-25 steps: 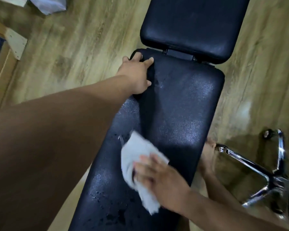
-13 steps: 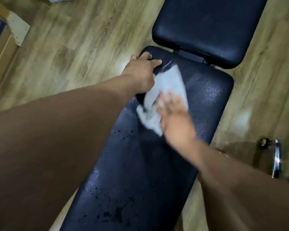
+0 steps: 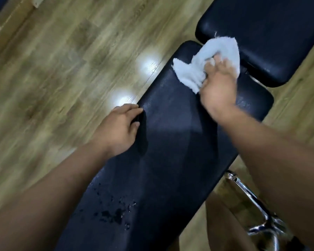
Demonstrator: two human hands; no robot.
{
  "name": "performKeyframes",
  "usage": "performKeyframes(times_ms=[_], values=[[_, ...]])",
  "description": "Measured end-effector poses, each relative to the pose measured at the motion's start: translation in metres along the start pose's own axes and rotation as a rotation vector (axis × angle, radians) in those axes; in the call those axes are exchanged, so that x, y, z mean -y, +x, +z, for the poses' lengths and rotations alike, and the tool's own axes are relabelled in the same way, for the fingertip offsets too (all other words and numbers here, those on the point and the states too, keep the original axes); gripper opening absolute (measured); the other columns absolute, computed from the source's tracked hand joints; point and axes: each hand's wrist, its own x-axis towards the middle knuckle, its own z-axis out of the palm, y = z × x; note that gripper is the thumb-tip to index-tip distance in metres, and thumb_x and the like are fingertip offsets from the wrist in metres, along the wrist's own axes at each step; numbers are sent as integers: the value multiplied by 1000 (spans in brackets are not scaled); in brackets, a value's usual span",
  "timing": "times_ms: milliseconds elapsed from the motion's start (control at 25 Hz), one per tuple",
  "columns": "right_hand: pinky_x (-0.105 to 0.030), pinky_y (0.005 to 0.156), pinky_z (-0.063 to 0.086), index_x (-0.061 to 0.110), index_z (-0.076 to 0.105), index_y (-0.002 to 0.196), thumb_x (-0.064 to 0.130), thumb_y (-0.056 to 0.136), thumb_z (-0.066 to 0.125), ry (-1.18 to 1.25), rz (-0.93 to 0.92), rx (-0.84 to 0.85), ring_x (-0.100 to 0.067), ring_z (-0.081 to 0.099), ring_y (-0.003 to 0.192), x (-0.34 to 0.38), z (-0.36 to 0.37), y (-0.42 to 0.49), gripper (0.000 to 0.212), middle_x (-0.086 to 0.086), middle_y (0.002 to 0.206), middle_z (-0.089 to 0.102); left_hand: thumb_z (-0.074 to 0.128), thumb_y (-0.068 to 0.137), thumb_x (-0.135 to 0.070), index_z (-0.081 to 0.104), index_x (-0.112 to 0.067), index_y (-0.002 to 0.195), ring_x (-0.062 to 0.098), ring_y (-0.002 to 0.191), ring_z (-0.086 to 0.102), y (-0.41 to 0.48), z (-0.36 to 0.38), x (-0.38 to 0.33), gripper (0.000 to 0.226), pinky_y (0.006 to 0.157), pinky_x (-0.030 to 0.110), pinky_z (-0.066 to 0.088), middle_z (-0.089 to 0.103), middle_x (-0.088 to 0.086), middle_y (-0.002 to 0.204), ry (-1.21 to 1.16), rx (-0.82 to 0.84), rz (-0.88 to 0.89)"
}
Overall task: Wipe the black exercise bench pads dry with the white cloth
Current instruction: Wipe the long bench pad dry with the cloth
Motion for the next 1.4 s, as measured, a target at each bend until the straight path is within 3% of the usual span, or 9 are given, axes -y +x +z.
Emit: performKeyframes(times_ms=[120, 240, 560, 680, 840, 1040, 1160, 1280, 1400], values=[[-46, 119, 13, 22, 43, 143, 27, 91, 28, -38, -524, 58, -32, 20, 146, 93, 19, -103, 54, -10, 157, 28, 45, 88, -15, 57, -6, 128, 29, 108, 60, -11, -2, -1, 43, 94, 33, 46, 61, 12, 123, -123, -189, -118], [-44, 119, 20, 24, 57, 132, 24, 87, 42, 4, -1132, 424, -31, 29, 142, 104, 19, -172, 47, -3, 149, 43, 42, 84, -15, 56, -6, 126, 30, 107, 55, -22, 1, -4, 45, 93, 33, 41, 58, 12, 122, -32, -263, -121], [-41, 88, 47, 9, 58, 110, 5, 86, 46, -46, -136, 40, -38, 54, 112, 5, -50, 58, 27, -19, 129, 54, 54, 91, -27, 49, -15, 140, 29, 125, 41, -32, 21, -27, 50, 104, 37, 39, 41, 2, 151, 106, -31, -195], [-42, 113, 31, 10, 55, 132, 8, 81, 62, -63, -538, 130, -35, 40, 136, 69, -2, -21, 52, -20, 146, 44, 54, 87, -15, 56, -12, 128, 30, 114, 50, -35, 14, -33, 41, 102, 39, 44, 48, 4, 141, -44, -82, -268], [-41, 106, 40, 18, 66, 122, 13, 76, 60, 36, -1178, 237, -31, 53, 126, 93, 16, -63, 47, -9, 136, 58, 50, 75, -2, 57, -4, 110, 29, 104, 51, -46, 7, -35, 36, 83, 36, 47, 51, 14, 123, -83, -426, -405], [-34, 106, 37, 13, 52, 136, 5, 85, 41, -83, -507, 130, -31, 44, 134, -17, -38, 88, 53, -11, 150, 42, 55, 71, -7, 57, -5, 124, 35, 126, 44, -24, 38, -65, 53, 106, 47, 40, 48, 15, 140, 25, -168, -207], [-29, 114, 27, 3, 55, 130, 4, 83, 37, -18, -428, 52, -33, 38, 137, 3, -35, 77, 50, -19, 147, 43, 60, 71, -12, 59, -8, 122, 36, 128, 44, -14, 49, -97, 51, 102, 48, 42, 50, 15, 141, 45, -124, -332], [-53, 114, 25, 5, 50, 135, 16, 83, 44, -81, -886, 227, -39, 24, 140, 42, 3, -39, 53, -22, 149, 38, 54, 72, -11, 62, -8, 117, 34, 117, 49, -31, 33, -106, 47, 91, 45, 43, 56, 12, 131, -50, -308, -543], [-48, 119, 8, 21, 46, 141, 30, 81, 67, -231, -1527, 533, -33, 13, 147, 25, 3, -130, 64, -9, 154, 34, 62, 75, -14, 57, -8, 128, 38, 121, 46, -56, 36, -100, 53, 96, 48, 45, 53, 14, 137, 1, -252, -644]])
